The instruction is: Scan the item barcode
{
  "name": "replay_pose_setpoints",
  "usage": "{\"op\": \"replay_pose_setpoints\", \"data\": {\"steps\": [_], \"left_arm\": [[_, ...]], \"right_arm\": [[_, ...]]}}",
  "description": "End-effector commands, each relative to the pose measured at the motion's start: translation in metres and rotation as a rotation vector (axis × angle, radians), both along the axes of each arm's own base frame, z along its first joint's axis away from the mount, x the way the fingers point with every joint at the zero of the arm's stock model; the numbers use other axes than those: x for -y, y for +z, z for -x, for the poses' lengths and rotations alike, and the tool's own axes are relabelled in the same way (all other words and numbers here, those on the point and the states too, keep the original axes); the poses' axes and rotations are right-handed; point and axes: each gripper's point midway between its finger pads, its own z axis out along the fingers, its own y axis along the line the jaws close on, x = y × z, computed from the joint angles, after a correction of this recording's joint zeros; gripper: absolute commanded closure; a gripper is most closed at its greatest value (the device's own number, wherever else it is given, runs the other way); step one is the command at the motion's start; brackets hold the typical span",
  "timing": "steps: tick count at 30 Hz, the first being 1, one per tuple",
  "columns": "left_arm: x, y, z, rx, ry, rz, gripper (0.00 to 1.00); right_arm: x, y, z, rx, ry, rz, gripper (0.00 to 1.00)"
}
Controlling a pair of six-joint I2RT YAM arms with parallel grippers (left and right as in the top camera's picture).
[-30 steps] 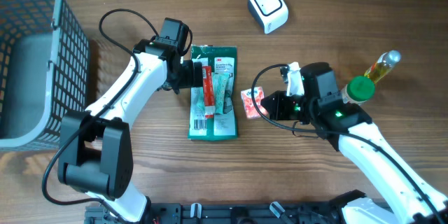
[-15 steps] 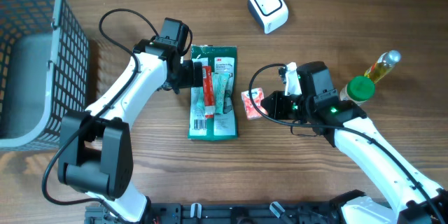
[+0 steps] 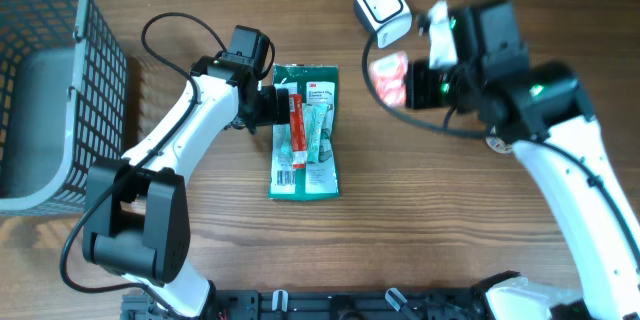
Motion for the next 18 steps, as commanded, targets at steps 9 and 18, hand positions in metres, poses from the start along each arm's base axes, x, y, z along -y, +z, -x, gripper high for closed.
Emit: {"op": "replay_pose_setpoints", "data": {"steps": [9, 18], "left_arm": [[0.0, 0.004, 0.001, 0.012, 0.0, -0.002, 0.0], [0.0, 0.004, 0.001, 0.012, 0.0, -0.002, 0.0]], "right_arm": [[0.031, -0.051, -0.169, 0.309, -0.033, 0.658, 0.96], [-0.001, -0.104, -0.232, 0.468, 0.012, 0.964, 0.96]]}}
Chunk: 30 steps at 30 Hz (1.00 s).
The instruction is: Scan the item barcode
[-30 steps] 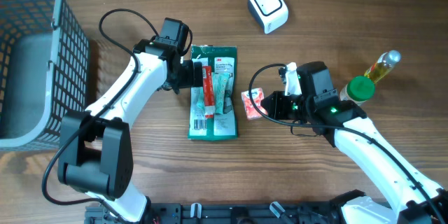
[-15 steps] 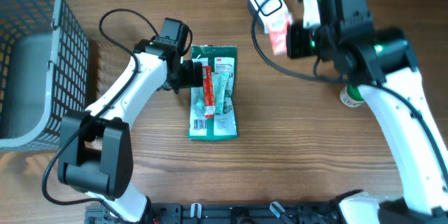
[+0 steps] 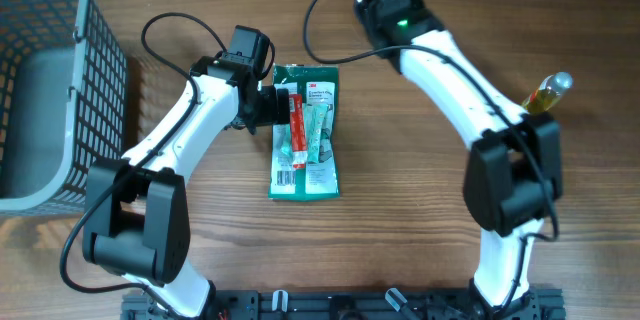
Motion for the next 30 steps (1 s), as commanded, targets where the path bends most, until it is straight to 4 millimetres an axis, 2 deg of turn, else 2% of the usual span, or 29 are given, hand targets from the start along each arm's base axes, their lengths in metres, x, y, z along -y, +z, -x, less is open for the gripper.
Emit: {"op": "replay_pose_setpoints", "data": {"steps": [1, 6, 10, 12, 14, 16, 17, 18, 20, 21, 23, 25, 27, 28, 30], "left_arm": [[0.0, 0.004, 0.0, 0.013, 0.0, -0.002, 0.0], [0.0, 0.004, 0.0, 0.013, 0.0, -0.003, 0.0], [0.0, 0.004, 0.0, 0.013, 0.0, -0.002, 0.0], [0.0, 0.004, 0.0, 0.013, 0.0, -0.002, 0.0], [0.0, 0.004, 0.0, 0.013, 0.0, -0.002, 0.0], [0.0, 0.004, 0.0, 0.013, 0.0, -0.002, 0.0], [0.0, 0.004, 0.0, 0.013, 0.0, -0.002, 0.0], [0.0, 0.004, 0.0, 0.013, 0.0, -0.002, 0.0], [0.0, 0.004, 0.0, 0.013, 0.0, -0.003, 0.0], [0.0, 0.004, 0.0, 0.013, 0.0, -0.002, 0.0], [0.0, 0.004, 0.0, 0.013, 0.0, -0.002, 0.0], [0.0, 0.004, 0.0, 0.013, 0.0, -0.002, 0.0], [0.0, 0.004, 0.0, 0.013, 0.0, -0.003, 0.0], [0.0, 0.004, 0.0, 0.013, 0.0, -0.002, 0.0], [0.0, 0.004, 0.0, 0.013, 0.0, -0.002, 0.0]], "right_arm": [[0.008, -0.005, -0.01, 0.038, -0.044, 0.203, 0.96], [0.008, -0.023, -0.012, 0.03, -0.057, 0.208, 0.96], [0.009, -0.027, -0.013, 0.027, -0.065, 0.201, 0.96], [0.01, -0.012, -0.009, 0.04, -0.071, 0.201, 0.96], [0.012, 0.02, 0.0, 0.073, -0.082, 0.186, 0.96], [0.018, 0.064, 0.014, 0.12, -0.097, 0.132, 0.96], [0.023, 0.09, 0.028, 0.142, -0.11, 0.077, 0.96], [0.027, 0.106, 0.039, 0.148, -0.117, 0.031, 0.96], [0.032, 0.126, 0.072, 0.1, -0.114, -0.111, 0.96], [0.033, 0.127, 0.089, 0.052, -0.107, -0.186, 0.96], [0.032, 0.116, 0.12, -0.084, -0.094, -0.318, 0.96], [0.036, 0.087, 0.155, -0.297, -0.119, -0.438, 0.96], [0.042, 0.061, 0.178, -0.455, -0.163, -0.493, 0.96], [0.048, 0.042, 0.193, -0.552, -0.203, -0.516, 0.96], [0.056, 0.014, 0.209, -0.648, -0.247, -0.515, 0.96]]}}
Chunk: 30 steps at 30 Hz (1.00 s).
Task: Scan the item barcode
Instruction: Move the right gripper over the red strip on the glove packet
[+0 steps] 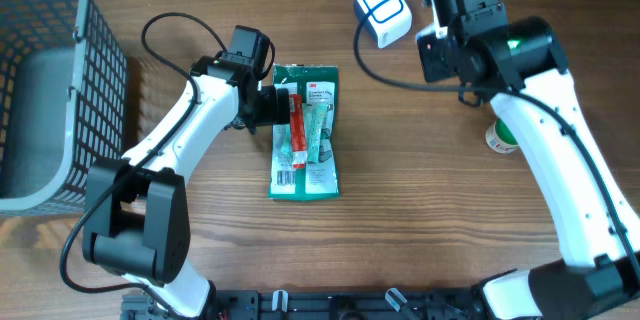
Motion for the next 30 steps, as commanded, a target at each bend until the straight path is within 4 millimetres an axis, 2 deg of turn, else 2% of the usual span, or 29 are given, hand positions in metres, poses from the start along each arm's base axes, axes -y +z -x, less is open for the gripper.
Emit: {"op": "replay_pose_setpoints", "data": {"steps": [1, 6, 9, 11, 13, 15, 17, 18, 20, 21, 22, 24, 26, 28, 30], "left_arm": [[0.0, 0.004, 0.0, 0.013, 0.0, -0.002, 0.0], [0.0, 0.004, 0.0, 0.013, 0.0, -0.002, 0.0], [0.0, 0.004, 0.0, 0.013, 0.0, -0.003, 0.0], [0.0, 0.004, 0.0, 0.013, 0.0, -0.002, 0.0], [0.0, 0.004, 0.0, 0.013, 0.0, -0.002, 0.0], [0.0, 0.004, 0.0, 0.013, 0.0, -0.002, 0.0], [0.0, 0.004, 0.0, 0.013, 0.0, -0.002, 0.0], [0.0, 0.004, 0.0, 0.013, 0.0, -0.002, 0.0], [0.0, 0.004, 0.0, 0.013, 0.0, -0.002, 0.0], [0.0, 0.004, 0.0, 0.013, 0.0, -0.002, 0.0], [0.0, 0.004, 0.0, 0.013, 0.0, -0.002, 0.0], [0.0, 0.004, 0.0, 0.013, 0.0, -0.002, 0.0], [0.0, 0.004, 0.0, 0.013, 0.0, -0.003, 0.0], [0.0, 0.004, 0.0, 0.013, 0.0, -0.002, 0.0], [0.0, 0.004, 0.0, 0.013, 0.0, -0.002, 0.0]], "right_arm": [[-0.009, -0.068, 0.029, -0.233, -0.081, -0.145, 0.96], [0.002, -0.14, 0.043, -0.282, -0.124, -0.114, 0.94], [0.021, -0.164, 0.043, -0.233, -0.236, -0.049, 0.95], [0.024, -0.178, 0.045, -0.217, -0.242, -0.042, 0.95], [0.028, -0.183, 0.044, -0.202, -0.249, -0.022, 0.95], [0.035, -0.184, 0.043, -0.185, -0.262, 0.013, 0.95], [0.038, -0.182, 0.041, -0.17, -0.266, 0.028, 0.68], [0.037, -0.182, 0.038, -0.158, -0.262, 0.023, 0.62], [0.032, -0.178, 0.028, -0.123, -0.262, -0.001, 0.62], [0.025, -0.17, 0.02, -0.099, -0.253, -0.036, 0.57], [0.014, -0.154, 0.01, -0.073, -0.234, -0.089, 0.52], [-0.002, -0.13, 0.001, -0.054, -0.201, -0.166, 0.5], [-0.039, -0.101, -0.003, -0.058, -0.111, -0.341, 0.51], [-0.069, -0.092, 0.004, -0.102, -0.071, -0.487, 0.51], [-0.091, -0.094, 0.018, -0.176, -0.094, -0.583, 0.5]]}}
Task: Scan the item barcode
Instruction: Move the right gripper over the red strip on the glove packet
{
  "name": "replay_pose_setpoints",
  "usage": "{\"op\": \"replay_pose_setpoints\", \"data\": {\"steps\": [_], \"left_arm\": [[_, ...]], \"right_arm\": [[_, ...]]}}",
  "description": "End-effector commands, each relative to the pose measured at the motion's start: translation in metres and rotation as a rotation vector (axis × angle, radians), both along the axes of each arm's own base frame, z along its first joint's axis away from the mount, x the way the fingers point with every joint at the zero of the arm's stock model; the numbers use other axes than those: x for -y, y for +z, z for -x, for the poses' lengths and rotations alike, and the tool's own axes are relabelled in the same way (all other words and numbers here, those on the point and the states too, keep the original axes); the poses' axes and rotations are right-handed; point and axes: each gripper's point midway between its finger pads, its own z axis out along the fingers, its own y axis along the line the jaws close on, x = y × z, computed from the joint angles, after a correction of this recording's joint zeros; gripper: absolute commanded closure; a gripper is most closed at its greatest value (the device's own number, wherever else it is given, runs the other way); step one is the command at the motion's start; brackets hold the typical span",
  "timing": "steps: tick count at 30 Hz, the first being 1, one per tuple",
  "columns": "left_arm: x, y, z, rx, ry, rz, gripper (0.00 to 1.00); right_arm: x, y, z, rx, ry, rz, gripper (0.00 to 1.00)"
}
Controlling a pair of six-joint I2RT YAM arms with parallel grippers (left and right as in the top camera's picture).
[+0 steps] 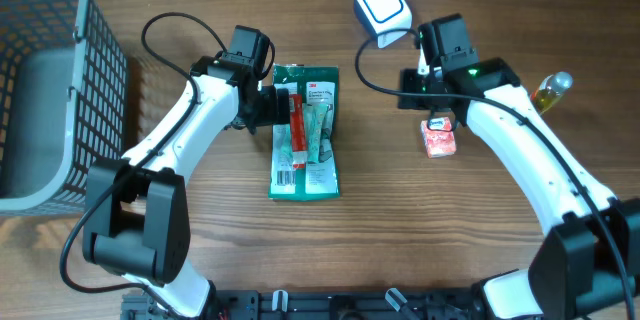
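Note:
A small orange packet (438, 140) lies face up on the wood, right of centre. My right gripper (434, 118) points down at its top edge and looks shut on it. The white scanner (381, 4) stands at the back, above and left of that gripper. A green 3M package (312, 165) with a red strip (296, 130) lies mid-table. My left gripper (276, 106) rests on the package's upper left edge; its fingers are hidden by its own body.
A dark wire basket (95, 90) fills the far left. A small yellow bottle (552, 91) lies near the right edge behind my right arm. Cables loop near the left arm and between the scanner and the right wrist.
My right gripper has moved down and left, away from the scanner, and the orange packet now shows at its tip on the table. The left arm and the green package have not moved.
First my right gripper held the orange packet just below the scanner. Then the arm reached over the scanner with the packet out of sight, then stood to the scanner's right. Now it is lower, with the packet down on the wood. The left arm stayed put.

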Motion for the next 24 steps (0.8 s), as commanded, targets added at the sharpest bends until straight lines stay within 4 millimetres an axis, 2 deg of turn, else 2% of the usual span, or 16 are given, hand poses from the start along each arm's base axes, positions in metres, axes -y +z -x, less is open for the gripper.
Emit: {"op": "replay_pose_setpoints", "data": {"steps": [1, 3, 6, 7, 8, 11, 12, 21, 24], "left_arm": [[0.0, 0.004, 0.0, 0.013, 0.0, -0.003, 0.0], [0.0, 0.004, 0.0, 0.013, 0.0, -0.002, 0.0], [0.0, 0.004, 0.0, 0.013, 0.0, -0.002, 0.0], [0.0, 0.004, 0.0, 0.013, 0.0, -0.002, 0.0], [0.0, 0.004, 0.0, 0.013, 0.0, -0.002, 0.0], [-0.006, 0.004, 0.001, 0.015, -0.001, -0.037, 0.0], [-0.011, 0.004, 0.003, 0.009, 0.004, -0.064, 0.0], [-0.011, 0.004, 0.003, 0.008, 0.013, -0.064, 0.0], [-0.004, 0.005, -0.003, 0.03, 0.042, -0.014, 0.0]], "right_arm": [[-0.058, 0.008, 0.028, -0.116, 0.042, -0.261, 0.5], [-0.074, 0.002, 0.039, -0.145, 0.06, -0.276, 0.49], [-0.097, -0.006, 0.053, -0.184, 0.07, -0.291, 0.42], [-0.105, -0.007, 0.057, -0.19, 0.076, -0.296, 0.26], [-0.112, -0.008, 0.061, -0.197, 0.076, -0.304, 0.0], [-0.127, -0.011, 0.067, -0.198, 0.085, -0.311, 0.01], [-0.127, -0.011, 0.067, -0.191, 0.085, -0.3, 0.0], [-0.124, -0.015, 0.067, -0.186, 0.076, -0.27, 0.0], [-0.124, -0.014, 0.067, -0.186, 0.076, -0.271, 0.0]]}}
